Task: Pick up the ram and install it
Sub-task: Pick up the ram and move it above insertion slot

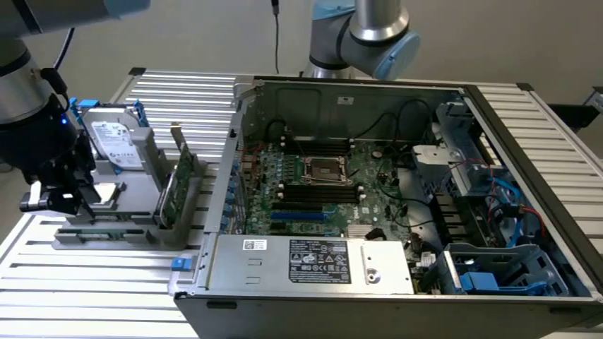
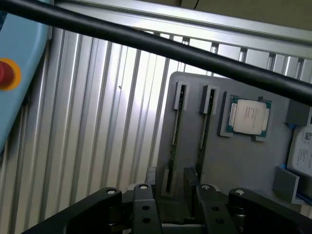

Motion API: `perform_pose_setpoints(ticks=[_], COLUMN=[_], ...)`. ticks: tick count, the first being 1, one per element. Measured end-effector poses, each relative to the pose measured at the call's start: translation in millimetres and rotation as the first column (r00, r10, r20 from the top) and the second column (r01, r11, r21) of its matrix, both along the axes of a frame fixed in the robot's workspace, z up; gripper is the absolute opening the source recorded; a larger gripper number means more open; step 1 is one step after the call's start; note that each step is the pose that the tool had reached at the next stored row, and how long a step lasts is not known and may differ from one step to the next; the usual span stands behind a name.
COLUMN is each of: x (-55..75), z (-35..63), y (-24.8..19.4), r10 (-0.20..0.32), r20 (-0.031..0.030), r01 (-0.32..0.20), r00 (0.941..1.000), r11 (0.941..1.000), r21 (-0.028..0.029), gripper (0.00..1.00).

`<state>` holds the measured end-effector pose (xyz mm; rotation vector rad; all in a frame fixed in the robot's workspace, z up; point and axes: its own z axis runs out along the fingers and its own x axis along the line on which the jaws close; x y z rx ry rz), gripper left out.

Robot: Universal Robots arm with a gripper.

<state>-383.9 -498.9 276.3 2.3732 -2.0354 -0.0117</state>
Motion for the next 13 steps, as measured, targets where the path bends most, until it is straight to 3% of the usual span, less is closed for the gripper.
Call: perform_pose_setpoints(ticks=[13], x=[-1.7], z=[-23.6], y=[8.7], r10=[-0.016], r20=[-0.0001], r01=[0.016], r00=[0.9999], r11=[0.9999], r21=[-0.0001], gripper=[0.36])
